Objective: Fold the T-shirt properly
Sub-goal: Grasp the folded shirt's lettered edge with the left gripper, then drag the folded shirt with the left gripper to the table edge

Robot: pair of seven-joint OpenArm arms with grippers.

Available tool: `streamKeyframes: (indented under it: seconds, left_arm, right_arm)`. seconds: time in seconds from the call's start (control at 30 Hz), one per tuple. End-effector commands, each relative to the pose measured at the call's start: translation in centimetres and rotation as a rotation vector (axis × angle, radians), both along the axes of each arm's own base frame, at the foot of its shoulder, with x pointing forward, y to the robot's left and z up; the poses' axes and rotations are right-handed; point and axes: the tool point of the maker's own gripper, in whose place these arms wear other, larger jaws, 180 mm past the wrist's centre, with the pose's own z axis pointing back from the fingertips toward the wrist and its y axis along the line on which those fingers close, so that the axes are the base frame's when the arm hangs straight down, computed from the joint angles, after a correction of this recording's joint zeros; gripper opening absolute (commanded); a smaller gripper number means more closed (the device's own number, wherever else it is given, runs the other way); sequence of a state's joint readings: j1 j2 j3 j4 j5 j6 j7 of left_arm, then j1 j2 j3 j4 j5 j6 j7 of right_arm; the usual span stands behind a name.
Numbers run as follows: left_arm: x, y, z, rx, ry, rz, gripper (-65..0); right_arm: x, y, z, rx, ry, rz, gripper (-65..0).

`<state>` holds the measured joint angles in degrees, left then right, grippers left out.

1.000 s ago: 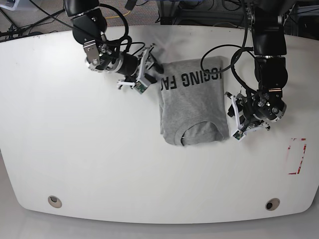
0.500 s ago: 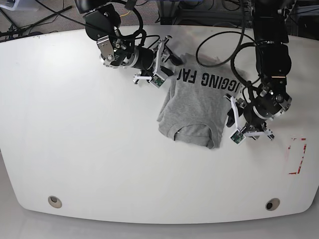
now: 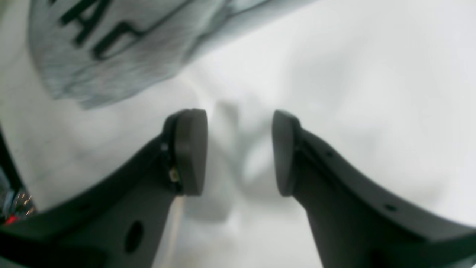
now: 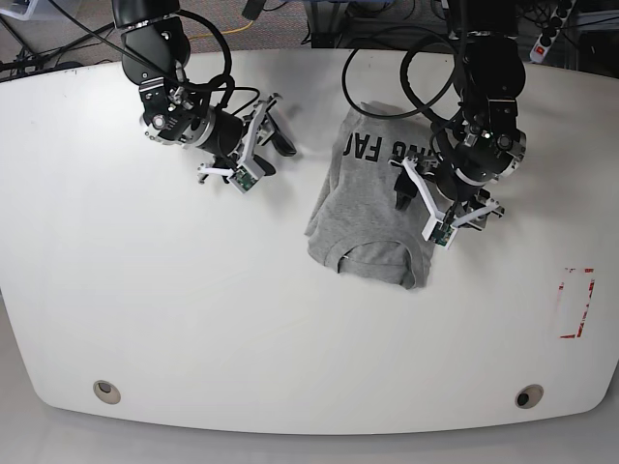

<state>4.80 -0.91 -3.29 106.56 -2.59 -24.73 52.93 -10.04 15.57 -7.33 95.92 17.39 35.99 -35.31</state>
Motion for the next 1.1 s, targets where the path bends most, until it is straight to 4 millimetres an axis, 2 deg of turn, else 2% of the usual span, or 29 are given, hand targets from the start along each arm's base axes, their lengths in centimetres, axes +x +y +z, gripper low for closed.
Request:
streamKeyframes:
  seconds: [0.0,0.13,0.3,0.43,0.7,0.77,0.83,0.9,1.03,1.07]
  left_arm:
    - [0.3,-0.8,0.9,-0.048,-0.032,0.026,-23.1]
    - [-0.3,-1.7,0.0,-0.079,-0.004,0.05,-22.9]
    - [-0.7,-3.5,-0.3,-0.139,-0.052,0.039,-22.9]
    - [-1.0,-5.1,-2.4,-0.184,-0.035,0.052,-22.9]
    - [-1.8,-4.7,-7.3,-0.204,0.028,0.117,-23.1]
    - [-2.3,-3.3,-8.6,-0.172,0.054,0.117,-23.3]
    - [-2.3,-2.0,-8.9,-0.144,0.059,0.124,-23.3]
    - [-2.1,0.3,-8.9,-0.118,0.052,0.156,-23.2]
    - [-1.7,7.7,-8.2,-0.043,0.025,0.261,-23.1]
    - [-1.7,8.6,-7.9,-0.031,0.02,0.257,-23.1]
  right_arm:
    - [1.0,-0.9,1.2,0.018,-0.04,-0.032,-38.4]
    - [1.6,-2.4,1.4,0.009,-0.05,-0.074,-38.4]
    - [1.7,-2.7,1.4,0.005,-0.052,-0.079,-38.4]
    - [1.7,-2.7,1.4,0.005,-0.052,-0.079,-38.4]
    - [1.7,-2.7,1.4,0.004,-0.05,-0.079,-38.4]
    - [1.7,-2.8,1.4,0.003,-0.052,-0.079,-38.4]
    - [1.8,-2.8,1.4,0.003,-0.054,-0.079,-38.4]
    - [1.9,-2.8,1.5,0.003,-0.056,-0.08,-38.4]
    - [2.4,-3.9,1.8,-0.002,-0.067,-0.113,-38.4]
    - [2.4,-4.0,1.8,-0.002,-0.067,-0.115,-38.4]
